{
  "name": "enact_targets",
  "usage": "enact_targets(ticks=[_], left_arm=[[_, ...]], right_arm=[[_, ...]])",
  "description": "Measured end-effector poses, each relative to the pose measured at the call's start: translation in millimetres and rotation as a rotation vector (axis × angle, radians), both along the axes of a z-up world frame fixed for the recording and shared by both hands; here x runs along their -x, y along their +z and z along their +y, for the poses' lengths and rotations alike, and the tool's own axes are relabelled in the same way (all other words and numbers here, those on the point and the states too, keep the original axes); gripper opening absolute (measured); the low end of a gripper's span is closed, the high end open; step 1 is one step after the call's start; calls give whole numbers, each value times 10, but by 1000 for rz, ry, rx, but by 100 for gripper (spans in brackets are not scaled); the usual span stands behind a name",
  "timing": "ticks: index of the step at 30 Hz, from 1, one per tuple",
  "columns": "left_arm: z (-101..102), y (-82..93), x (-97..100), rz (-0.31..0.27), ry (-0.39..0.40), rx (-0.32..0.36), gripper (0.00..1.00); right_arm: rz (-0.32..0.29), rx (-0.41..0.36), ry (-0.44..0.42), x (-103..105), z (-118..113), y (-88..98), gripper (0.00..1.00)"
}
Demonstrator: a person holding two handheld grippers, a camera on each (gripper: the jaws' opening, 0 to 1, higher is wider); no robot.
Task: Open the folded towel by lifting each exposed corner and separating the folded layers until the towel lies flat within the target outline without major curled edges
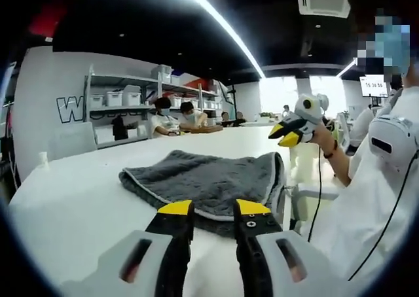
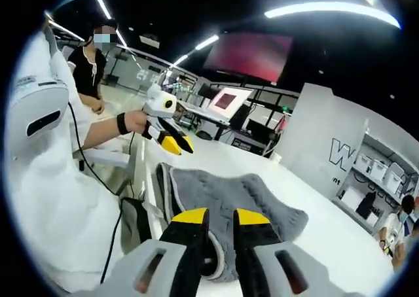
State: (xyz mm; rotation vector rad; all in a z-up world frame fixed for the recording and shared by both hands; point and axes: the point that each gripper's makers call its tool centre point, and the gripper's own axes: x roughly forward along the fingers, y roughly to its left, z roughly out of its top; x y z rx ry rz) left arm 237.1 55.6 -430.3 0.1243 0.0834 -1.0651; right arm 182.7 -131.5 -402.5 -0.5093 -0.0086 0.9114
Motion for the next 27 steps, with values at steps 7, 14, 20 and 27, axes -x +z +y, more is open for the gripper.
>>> enact_targets(ticks=[7, 14, 20, 27], left_arm=[[14, 30, -276, 49, 55, 25, 27], [-79, 44, -505, 61, 67, 23, 34], [-167, 28, -628, 94, 66, 37, 35], [-261, 39, -735, 112, 88, 44, 38]], right_arm=[[4, 57, 29, -33, 248, -60, 15], [2, 84, 55, -34, 383, -81, 16], [1, 100, 69, -23, 451, -108, 17], [3, 127, 95, -2, 572, -185, 19]])
